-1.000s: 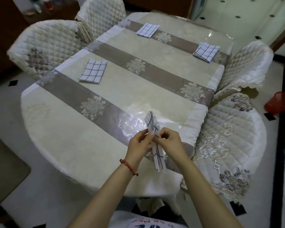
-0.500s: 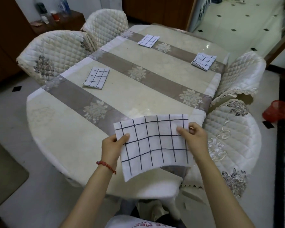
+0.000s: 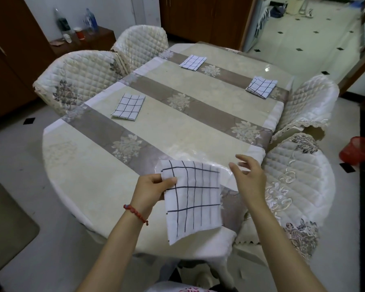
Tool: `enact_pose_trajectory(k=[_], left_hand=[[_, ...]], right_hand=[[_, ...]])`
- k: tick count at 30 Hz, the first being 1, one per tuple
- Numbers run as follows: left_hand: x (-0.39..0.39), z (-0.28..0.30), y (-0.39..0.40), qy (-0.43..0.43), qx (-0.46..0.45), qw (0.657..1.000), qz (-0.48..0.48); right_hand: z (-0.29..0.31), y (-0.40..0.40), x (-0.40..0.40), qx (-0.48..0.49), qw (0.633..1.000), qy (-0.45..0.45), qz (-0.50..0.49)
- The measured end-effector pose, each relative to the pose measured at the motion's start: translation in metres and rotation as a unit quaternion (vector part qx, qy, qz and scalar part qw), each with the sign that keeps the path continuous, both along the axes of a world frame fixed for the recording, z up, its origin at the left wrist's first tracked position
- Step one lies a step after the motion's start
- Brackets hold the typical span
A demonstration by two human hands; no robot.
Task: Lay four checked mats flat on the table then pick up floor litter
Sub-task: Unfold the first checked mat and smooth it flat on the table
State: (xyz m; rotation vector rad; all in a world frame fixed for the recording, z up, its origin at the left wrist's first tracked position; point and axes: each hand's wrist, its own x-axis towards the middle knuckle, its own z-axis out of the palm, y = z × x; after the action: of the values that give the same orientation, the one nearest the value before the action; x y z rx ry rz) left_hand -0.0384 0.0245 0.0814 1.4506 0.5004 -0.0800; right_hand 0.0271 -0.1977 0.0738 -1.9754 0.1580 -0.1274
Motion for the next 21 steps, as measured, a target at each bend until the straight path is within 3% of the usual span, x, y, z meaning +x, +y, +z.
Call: enact_pose_trajectory(k=[6,13,17,21], left_hand=[[0.009,0.007,-0.03,-0.045,0.025,0.998,0.021],[0.019,0.014,-0.042,-0.039,0.068,0.997,0.017],[0.024,0.019,-0.038,-0.054,0.109,0.992,0.026],[0.031,0.024,-0.023,-0.081,0.133,0.987,0.045]], right_hand=[[0.02,0.045,-0.043,0.014,0.964,0.082,0.251],[0.028,0.053,-0.051,0.0,0.944,0.156,0.292],[0.03,0.046,-0.052,-0.094,0.915,0.178,0.35],[0.023,0.041,-0.049,-0.138,0.942,0.112,0.285]])
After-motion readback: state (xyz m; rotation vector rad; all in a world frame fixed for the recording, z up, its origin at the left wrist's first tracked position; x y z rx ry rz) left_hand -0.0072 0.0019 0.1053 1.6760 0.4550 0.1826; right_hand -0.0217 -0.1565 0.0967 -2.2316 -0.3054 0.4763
